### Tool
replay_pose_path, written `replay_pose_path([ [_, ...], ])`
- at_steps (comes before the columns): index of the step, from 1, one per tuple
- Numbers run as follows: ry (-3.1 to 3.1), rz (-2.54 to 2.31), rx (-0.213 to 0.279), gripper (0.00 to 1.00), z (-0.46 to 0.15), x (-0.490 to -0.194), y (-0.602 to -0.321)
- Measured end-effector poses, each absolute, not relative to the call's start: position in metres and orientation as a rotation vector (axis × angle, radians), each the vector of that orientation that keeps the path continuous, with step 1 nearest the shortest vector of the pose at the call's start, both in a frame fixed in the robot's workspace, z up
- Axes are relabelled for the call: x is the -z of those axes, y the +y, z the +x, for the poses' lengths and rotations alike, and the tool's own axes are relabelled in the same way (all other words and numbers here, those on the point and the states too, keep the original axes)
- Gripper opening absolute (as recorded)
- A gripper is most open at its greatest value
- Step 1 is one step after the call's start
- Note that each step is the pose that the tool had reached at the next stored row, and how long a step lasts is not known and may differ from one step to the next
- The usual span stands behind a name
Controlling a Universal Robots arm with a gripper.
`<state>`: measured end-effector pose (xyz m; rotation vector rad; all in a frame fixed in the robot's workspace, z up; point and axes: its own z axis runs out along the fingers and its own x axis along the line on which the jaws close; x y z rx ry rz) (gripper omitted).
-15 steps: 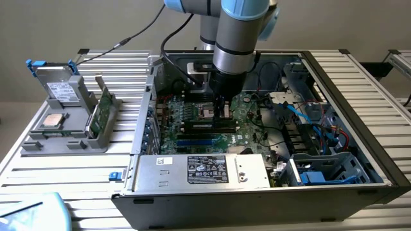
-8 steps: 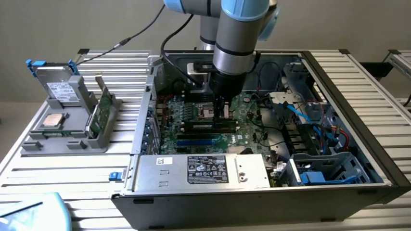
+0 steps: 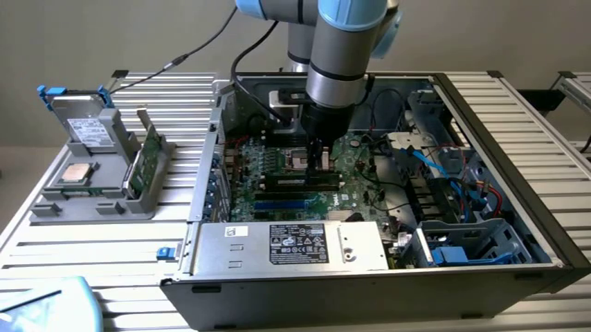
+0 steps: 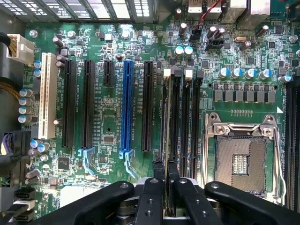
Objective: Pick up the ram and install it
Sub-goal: 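Insert the ram into the slot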
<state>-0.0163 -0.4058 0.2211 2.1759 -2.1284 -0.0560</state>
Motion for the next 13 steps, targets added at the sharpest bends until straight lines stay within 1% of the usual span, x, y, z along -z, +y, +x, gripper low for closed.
replay_pose_path([
  [13,-2.136,2.168,0.055,0.14,-0.0173,-0.2208,-0.4028],
])
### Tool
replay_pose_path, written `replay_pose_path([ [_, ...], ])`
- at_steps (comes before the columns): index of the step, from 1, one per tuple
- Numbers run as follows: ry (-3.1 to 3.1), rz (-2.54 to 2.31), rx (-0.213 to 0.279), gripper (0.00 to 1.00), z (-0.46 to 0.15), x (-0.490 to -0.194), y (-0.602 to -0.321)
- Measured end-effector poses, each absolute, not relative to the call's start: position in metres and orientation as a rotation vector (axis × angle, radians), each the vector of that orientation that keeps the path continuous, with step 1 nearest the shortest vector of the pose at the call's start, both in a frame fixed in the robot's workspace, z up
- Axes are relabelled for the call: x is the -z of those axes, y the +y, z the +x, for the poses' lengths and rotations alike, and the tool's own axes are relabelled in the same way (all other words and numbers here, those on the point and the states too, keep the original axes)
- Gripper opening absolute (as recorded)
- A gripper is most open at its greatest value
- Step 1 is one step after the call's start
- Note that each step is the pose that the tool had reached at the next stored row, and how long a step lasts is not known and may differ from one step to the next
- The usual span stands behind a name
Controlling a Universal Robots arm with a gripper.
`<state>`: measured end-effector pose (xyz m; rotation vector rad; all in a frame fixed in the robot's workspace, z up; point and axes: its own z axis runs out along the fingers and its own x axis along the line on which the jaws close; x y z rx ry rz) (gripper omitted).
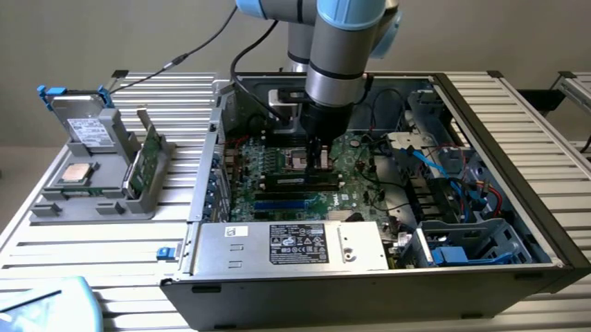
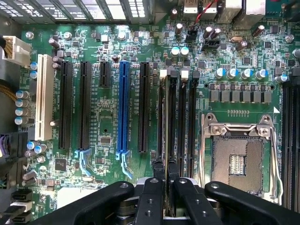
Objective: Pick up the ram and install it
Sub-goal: 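Insert the ram into the slot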
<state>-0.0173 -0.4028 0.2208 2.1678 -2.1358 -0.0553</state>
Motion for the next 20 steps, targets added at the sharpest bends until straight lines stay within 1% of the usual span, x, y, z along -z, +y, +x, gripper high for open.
replay_pose_path([
  [20,-2.141,2.163,0.056,0.14,-0.0174,-0.2192,-0.4031],
])
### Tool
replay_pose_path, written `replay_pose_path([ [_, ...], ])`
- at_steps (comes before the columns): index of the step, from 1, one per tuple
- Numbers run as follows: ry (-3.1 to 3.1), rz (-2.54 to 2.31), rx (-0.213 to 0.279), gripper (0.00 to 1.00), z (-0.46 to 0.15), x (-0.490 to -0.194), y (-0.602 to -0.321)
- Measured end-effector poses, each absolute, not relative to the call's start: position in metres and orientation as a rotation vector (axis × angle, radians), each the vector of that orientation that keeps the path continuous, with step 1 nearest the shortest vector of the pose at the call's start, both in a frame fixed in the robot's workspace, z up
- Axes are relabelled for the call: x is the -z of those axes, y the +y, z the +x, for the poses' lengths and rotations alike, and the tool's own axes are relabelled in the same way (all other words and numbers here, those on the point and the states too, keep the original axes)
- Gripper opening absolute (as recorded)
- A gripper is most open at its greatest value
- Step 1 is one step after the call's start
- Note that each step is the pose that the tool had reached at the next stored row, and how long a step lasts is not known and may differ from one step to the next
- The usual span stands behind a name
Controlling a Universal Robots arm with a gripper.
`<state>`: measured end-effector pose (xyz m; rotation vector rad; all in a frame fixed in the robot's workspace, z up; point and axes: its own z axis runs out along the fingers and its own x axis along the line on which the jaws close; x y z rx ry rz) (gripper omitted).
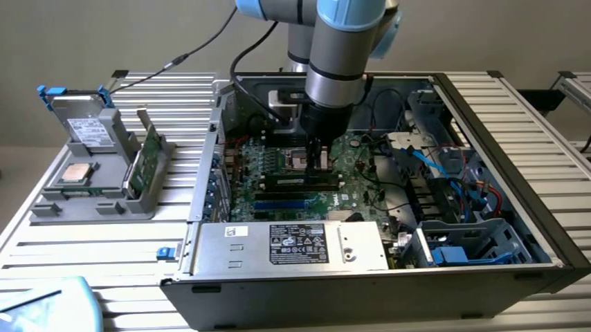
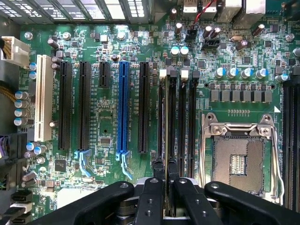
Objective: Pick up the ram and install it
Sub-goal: 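Insert the ram into the slot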
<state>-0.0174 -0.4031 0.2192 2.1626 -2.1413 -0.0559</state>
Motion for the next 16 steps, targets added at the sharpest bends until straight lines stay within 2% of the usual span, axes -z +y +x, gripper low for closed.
replay_pose_path([
  [11,-2.141,2.162,0.056,0.14,-0.0175,-0.2173,-0.4031],
  [12,-2.142,2.162,0.056,0.16,-0.0175,-0.2172,-0.4031],
  [14,-2.142,2.162,0.056,0.28,-0.0175,-0.2172,-0.4031],
  [15,-2.141,2.162,0.056,0.28,-0.0174,-0.2172,-0.4031],
  [16,-2.141,2.163,0.056,0.34,-0.0174,-0.2172,-0.4031],
])
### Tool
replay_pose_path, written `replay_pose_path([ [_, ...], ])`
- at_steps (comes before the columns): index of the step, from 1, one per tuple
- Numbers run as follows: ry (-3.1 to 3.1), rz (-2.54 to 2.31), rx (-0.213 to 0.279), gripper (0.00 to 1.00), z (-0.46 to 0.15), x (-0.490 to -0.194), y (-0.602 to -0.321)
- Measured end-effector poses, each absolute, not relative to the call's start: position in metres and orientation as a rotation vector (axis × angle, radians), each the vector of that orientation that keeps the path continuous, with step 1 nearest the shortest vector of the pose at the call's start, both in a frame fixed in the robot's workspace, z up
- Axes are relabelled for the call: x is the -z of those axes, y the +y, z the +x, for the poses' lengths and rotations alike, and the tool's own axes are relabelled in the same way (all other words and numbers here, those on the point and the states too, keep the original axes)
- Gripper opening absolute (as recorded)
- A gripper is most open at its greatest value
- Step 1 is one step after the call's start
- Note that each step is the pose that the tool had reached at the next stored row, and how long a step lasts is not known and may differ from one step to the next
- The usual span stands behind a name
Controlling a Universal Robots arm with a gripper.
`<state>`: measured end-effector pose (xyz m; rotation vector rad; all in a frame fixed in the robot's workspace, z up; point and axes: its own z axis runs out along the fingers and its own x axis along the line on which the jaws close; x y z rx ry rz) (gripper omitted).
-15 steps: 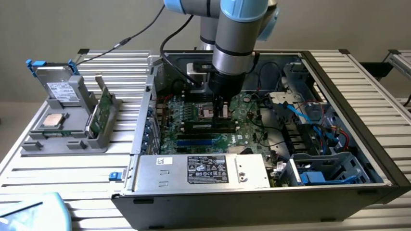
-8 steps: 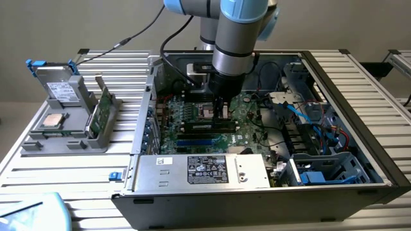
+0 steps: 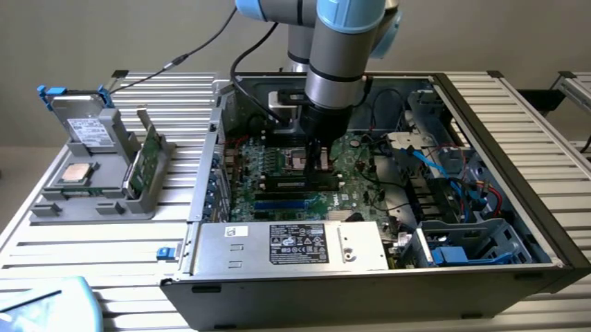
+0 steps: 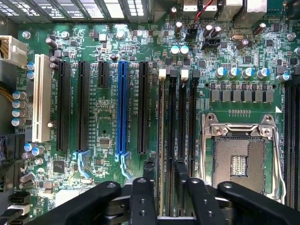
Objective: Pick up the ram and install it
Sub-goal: 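Insert the ram into the slot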
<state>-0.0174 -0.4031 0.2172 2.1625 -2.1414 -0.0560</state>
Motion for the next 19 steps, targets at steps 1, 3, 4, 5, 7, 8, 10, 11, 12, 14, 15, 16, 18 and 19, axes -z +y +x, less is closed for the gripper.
replay_pose_path([
  [1,-2.141,2.163,0.056,0.39,-0.017,-0.217,-0.403],
  [3,-2.141,2.162,0.056,0.39,-0.017,-0.217,-0.403],
  [4,-2.141,2.162,0.056,0.46,-0.017,-0.218,-0.403],
  [5,-2.141,2.163,0.056,0.46,-0.017,-0.221,-0.403],
  [7,-2.141,2.162,0.056,0.46,-0.017,-0.227,-0.402],
  [8,-2.142,2.162,0.056,0.46,-0.017,-0.231,-0.402],
  [10,-2.142,2.162,0.056,0.46,-0.018,-0.239,-0.402],
  [11,-2.142,2.162,0.056,0.46,-0.019,-0.244,-0.402],
  [12,-2.142,2.162,0.056,0.46,-0.020,-0.248,-0.401],
  [14,-2.141,2.162,0.055,0.46,-0.022,-0.252,-0.401],
  [15,-2.141,2.161,0.054,0.46,-0.022,-0.252,-0.401],
  [16,-2.140,2.160,0.052,0.46,-0.023,-0.252,-0.401],
  [18,-2.140,2.161,0.052,0.46,-0.023,-0.252,-0.401],
  [19,-2.139,2.161,0.052,0.44,-0.023,-0.252,-0.400],
])
